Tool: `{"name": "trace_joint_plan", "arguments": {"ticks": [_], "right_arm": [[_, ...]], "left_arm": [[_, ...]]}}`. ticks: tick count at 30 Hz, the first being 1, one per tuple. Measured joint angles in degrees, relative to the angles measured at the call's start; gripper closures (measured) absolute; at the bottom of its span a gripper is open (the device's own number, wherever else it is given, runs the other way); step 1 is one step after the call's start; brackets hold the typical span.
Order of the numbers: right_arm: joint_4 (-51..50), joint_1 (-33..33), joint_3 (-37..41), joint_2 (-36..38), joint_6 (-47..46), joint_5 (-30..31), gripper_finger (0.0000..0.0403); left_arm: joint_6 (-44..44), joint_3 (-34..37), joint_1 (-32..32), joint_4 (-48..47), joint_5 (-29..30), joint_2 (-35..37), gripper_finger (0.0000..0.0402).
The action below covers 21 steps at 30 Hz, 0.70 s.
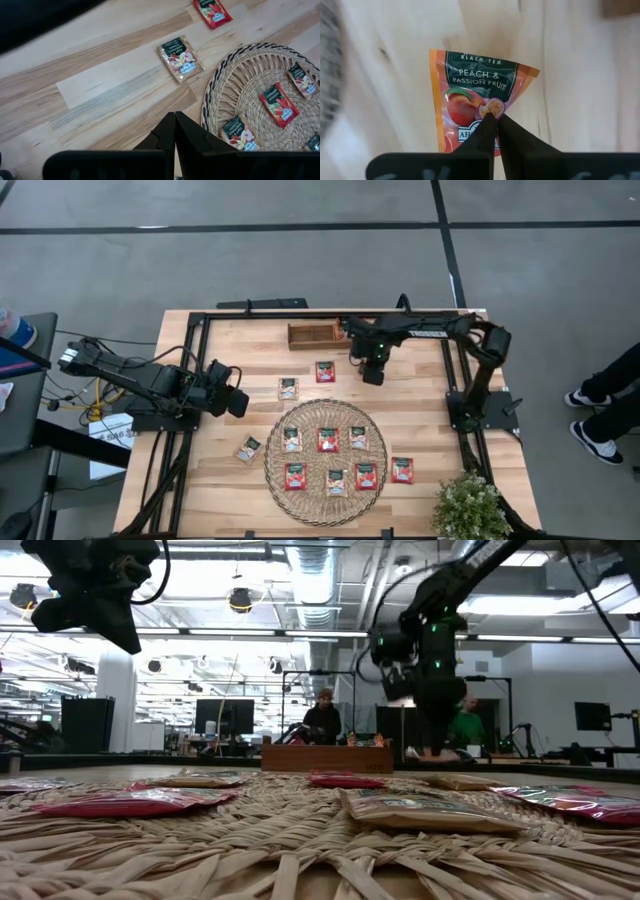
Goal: Pick & Place Tea
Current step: Put the orange tea bag into the right section of the wooden organizer
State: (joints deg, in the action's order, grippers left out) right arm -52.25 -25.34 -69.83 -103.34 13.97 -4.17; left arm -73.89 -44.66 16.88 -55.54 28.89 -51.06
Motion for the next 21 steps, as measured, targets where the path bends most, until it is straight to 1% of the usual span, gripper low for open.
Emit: {"name": "trace_joint_plan", "arguments": {"ticks": [3, 7, 11, 16, 19, 21], "right_arm": [[3.9, 0.7, -0.1, 2.9, -5.5, -0.1, 0.0396], [12.0, 0.9, -0.2, 6.7, -15.2, 0.4, 0.0398], [21.0, 0.9, -0.3, 8.4, -23.7, 6.3, 0.0398], [28.1, 0.9, -0.4, 7.0, -30.4, 14.3, 0.0392], [29.9, 0.8, -0.3, 4.8, -36.7, 17.3, 0.0395], [30.5, 0.6, -0.3, 3.3, -40.4, 17.9, 0.0398]], "left_arm": [[0.2, 0.0, 0.0, 0.0, 0.1, 0.0, 0.0401], [0.8, 0.0, 0.0, 0.0, 0.5, 0.0, 0.0401], [0.9, 0.0, 0.0, 0.0, 0.5, 0.0, 0.0401], [1.2, 0.0, 0.0, 0.0, 0.9, 0.0, 0.0401], [1.2, 0.0, 0.0, 0.0, 1.4, 0.0, 0.0402], [1.2, 0.0, 0.0, 0.0, 1.4, 0.0, 0.0401]]}}
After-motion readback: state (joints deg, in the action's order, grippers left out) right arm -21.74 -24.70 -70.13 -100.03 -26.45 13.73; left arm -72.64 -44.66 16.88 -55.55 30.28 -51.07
